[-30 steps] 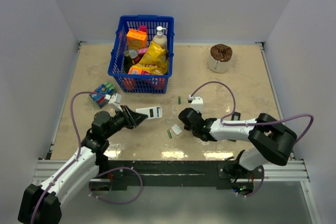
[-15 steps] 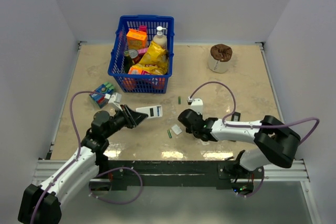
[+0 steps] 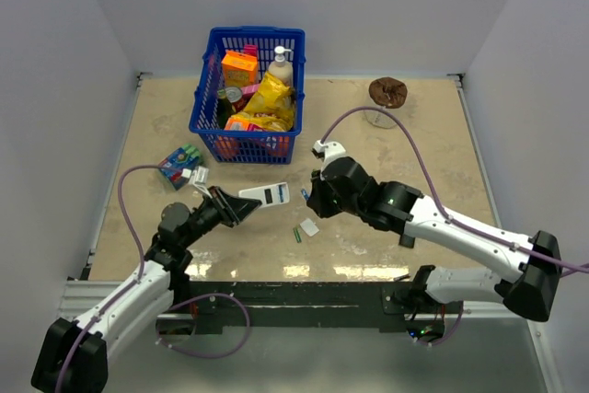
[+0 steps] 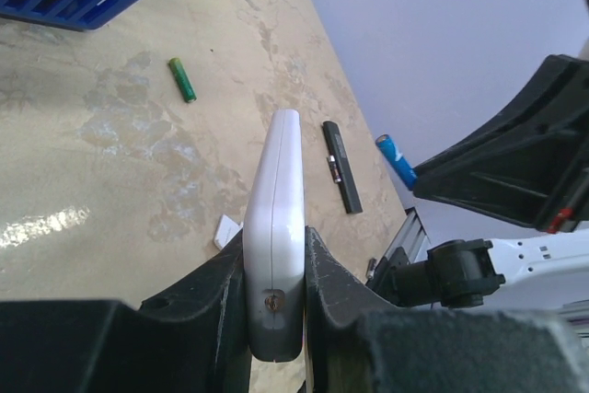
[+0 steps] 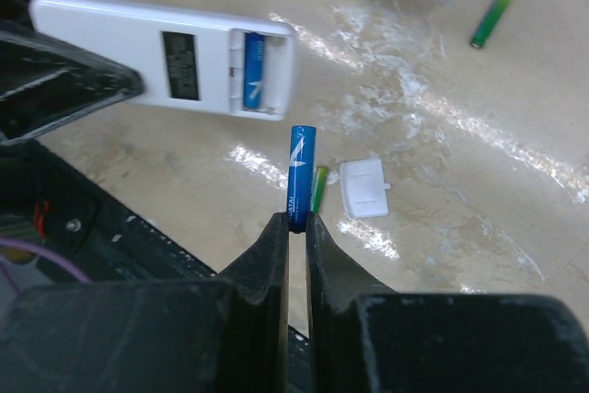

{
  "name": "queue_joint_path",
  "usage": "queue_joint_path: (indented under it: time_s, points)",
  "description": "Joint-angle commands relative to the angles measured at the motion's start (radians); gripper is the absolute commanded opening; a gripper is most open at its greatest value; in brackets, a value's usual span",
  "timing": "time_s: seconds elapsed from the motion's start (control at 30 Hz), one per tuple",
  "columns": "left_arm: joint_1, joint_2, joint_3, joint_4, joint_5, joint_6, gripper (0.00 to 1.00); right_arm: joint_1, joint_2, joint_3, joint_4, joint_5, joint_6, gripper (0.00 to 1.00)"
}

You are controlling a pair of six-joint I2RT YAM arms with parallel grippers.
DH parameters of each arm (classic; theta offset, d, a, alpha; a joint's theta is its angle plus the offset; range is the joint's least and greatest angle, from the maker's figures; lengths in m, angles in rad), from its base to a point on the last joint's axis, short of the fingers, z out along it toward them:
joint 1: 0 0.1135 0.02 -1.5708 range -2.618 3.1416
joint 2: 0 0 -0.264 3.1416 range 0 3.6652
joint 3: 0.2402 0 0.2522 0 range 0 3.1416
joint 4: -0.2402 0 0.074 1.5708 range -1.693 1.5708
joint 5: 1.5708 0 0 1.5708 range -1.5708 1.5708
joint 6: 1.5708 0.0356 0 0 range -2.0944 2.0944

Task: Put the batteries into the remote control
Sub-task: Pick up the battery from the center of the board, then load the battery into the remote control.

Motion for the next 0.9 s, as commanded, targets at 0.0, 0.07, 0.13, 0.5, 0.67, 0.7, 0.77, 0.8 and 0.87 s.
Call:
queue_joint_path:
  time_s: [0.0, 0.07, 0.13, 0.5, 0.67, 0.7, 0.77, 0.8, 0.87]
  points:
    - [-0.003, 0.022, -0.002, 0.155, 0.015, -0.057, 0.00, 0.004, 0.014, 0.122, -0.054, -0.132, -0.080, 0.00]
    - [-0.003, 0.045, 0.001, 0.163, 0.018, -0.085, 0.00, 0.004, 0.039, 0.145, -0.048, -0.146, -0.077, 0.00]
    - [-0.003, 0.060, -0.004, 0.203, 0.023, -0.118, 0.00, 0.005, 0.051, 0.164, -0.020, -0.158, -0.071, 0.00]
    - [-0.003, 0.068, -0.036, 0.309, 0.032, -0.215, 0.00, 0.004, 0.146, 0.196, -0.020, -0.063, -0.005, 0.00]
    - [-0.003, 0.063, -0.048, 0.330, 0.032, -0.231, 0.00, 0.004, 0.160, 0.204, -0.008, -0.037, 0.016, 0.00]
    - [-0.003, 0.063, -0.048, 0.333, 0.035, -0.232, 0.00, 0.004, 0.164, 0.207, -0.006, -0.036, 0.019, 0.00]
    - [-0.003, 0.063, -0.050, 0.335, 0.036, -0.235, 0.00, 0.004, 0.169, 0.205, -0.002, -0.019, 0.033, 0.00]
    - [-0.003, 0.065, -0.048, 0.335, 0.036, -0.237, 0.00, 0.005, 0.168, 0.205, 0.007, -0.016, 0.038, 0.00]
    - [-0.003, 0.069, -0.047, 0.338, 0.040, -0.238, 0.00, 0.004, 0.168, 0.201, 0.017, 0.000, 0.047, 0.00]
